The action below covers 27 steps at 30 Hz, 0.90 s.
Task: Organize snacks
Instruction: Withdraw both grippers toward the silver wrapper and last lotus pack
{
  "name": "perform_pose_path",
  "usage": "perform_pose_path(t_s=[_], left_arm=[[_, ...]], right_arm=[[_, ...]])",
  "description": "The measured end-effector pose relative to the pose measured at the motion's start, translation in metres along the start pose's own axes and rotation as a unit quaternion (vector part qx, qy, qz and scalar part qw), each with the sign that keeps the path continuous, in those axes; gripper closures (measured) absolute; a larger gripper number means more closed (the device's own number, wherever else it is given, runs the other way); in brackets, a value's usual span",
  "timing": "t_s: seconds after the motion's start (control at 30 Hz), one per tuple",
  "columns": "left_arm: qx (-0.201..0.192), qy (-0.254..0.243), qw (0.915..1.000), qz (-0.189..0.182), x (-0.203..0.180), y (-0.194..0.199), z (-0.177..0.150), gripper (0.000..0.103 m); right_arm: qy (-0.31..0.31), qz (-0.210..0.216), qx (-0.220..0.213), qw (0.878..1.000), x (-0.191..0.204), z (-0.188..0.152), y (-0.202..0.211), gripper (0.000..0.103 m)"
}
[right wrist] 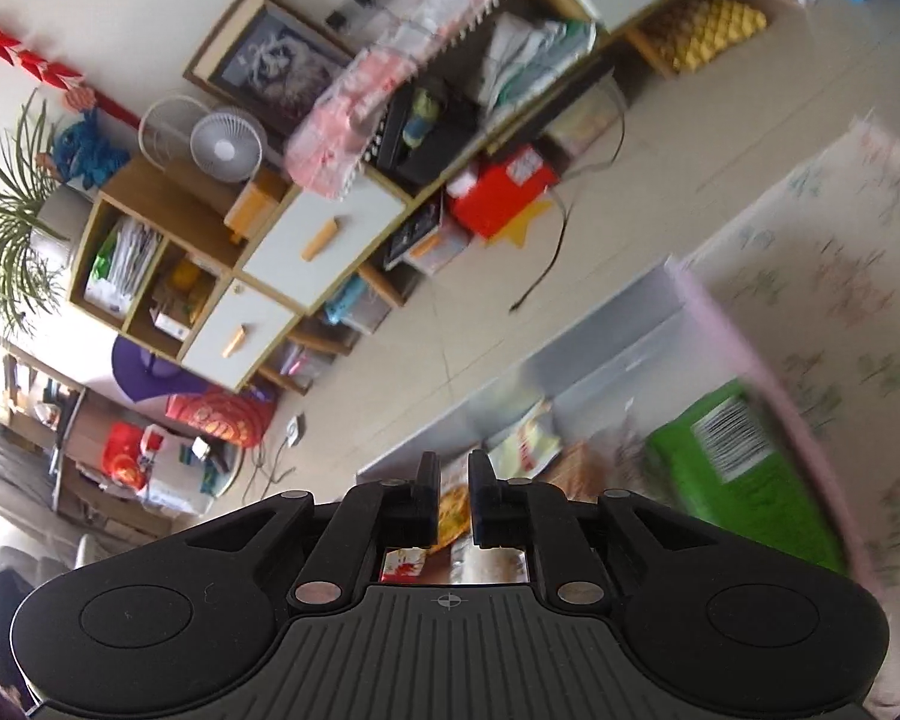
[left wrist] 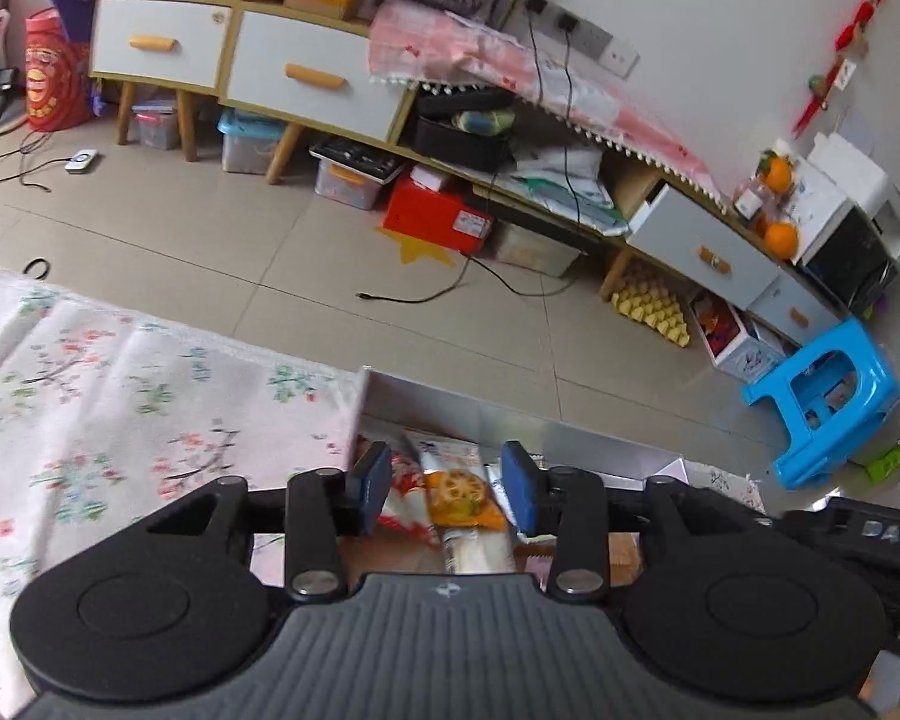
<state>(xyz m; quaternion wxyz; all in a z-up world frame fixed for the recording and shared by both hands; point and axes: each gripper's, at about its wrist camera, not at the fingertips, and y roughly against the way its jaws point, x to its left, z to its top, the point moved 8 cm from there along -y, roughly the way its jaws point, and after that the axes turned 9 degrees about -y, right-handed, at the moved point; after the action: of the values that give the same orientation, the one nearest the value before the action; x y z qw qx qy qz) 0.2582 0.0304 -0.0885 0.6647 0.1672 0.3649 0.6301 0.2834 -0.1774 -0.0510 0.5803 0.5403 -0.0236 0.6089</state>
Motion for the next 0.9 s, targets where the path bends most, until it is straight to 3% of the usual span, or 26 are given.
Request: perform_pose_path(t_s=[0.2,0.27,0.3,0.37,0.43,0.5,0.57,0.73,0.9], left_arm=[[0.005,0.039,0.9992,0.005,0.005,0.046,-0.009,0.057],[0.009,0.038,0.9991,0.013,-0.002,0.06,-0.012,0.05],[0.008,0.036,0.9992,0.017,-0.007,0.068,-0.015,0.045],[0.015,0.026,0.9992,0.027,-0.018,0.081,-0.025,0.024],[0.032,0.012,0.9986,0.04,-0.031,0.093,-0.039,0.023],[0.05,-0.001,0.9978,0.042,-0.043,0.1,-0.054,0.02],[0.052,-0.006,0.9979,0.039,-0.048,0.106,-0.073,0.005],[0.112,-0.015,0.992,0.056,-0.04,0.094,-0.119,0.009],[0.111,0.012,0.9878,0.109,-0.025,0.091,-0.128,0.001]], right_arm=[[-0.006,-0.006,-0.011,1.0,0.004,-0.001,0.052,0.084],[-0.006,-0.012,-0.005,1.0,0.009,-0.008,0.07,0.081],[0.0,-0.016,0.0,1.0,0.011,-0.015,0.08,0.074],[0.013,-0.034,0.008,0.999,0.013,-0.028,0.099,0.058],[0.02,-0.05,0.003,0.999,0.011,-0.042,0.121,0.039],[0.039,-0.052,-0.001,0.998,0.011,-0.056,0.137,0.03],[0.051,-0.055,-0.001,0.997,0.003,-0.068,0.147,0.02],[0.062,-0.117,0.011,0.991,-0.032,-0.081,0.138,0.018],[0.127,-0.178,-0.008,0.976,-0.047,-0.08,0.13,0.018]])
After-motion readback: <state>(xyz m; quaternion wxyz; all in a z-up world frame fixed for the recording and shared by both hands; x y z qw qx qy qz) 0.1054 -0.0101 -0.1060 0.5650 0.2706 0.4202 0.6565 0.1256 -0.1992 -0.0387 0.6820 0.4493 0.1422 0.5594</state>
